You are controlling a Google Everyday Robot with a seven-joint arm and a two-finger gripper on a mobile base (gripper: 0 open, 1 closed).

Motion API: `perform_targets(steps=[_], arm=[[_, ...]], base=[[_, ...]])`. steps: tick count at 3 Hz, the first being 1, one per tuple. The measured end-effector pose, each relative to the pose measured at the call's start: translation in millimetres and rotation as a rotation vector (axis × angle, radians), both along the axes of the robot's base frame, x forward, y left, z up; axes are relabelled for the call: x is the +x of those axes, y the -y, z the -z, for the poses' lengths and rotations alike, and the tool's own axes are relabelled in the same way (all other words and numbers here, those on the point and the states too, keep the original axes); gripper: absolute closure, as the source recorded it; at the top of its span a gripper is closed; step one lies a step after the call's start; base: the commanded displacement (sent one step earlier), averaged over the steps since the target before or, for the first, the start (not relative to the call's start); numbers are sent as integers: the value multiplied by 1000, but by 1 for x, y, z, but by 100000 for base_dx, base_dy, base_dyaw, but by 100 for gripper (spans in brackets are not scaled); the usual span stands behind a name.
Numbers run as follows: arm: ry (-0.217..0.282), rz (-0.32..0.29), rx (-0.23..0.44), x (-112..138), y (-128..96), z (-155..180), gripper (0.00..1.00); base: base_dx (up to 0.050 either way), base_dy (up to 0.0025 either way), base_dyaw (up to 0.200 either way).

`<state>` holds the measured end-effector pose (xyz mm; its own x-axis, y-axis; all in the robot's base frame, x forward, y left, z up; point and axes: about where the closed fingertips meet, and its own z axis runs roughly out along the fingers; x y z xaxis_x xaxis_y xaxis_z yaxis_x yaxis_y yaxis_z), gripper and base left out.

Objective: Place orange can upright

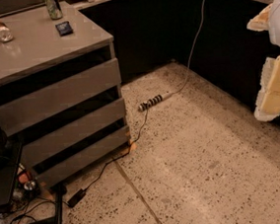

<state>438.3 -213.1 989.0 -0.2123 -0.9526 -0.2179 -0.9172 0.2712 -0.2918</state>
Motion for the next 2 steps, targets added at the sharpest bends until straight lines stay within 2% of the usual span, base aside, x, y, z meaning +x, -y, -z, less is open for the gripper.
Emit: perform_targets(steps=[1,2], arm=[[0,0,0,0,0,0,0],[0,0,0,0,0,0,0]], base=[[4850,1,-3],[3087,243,15582]])
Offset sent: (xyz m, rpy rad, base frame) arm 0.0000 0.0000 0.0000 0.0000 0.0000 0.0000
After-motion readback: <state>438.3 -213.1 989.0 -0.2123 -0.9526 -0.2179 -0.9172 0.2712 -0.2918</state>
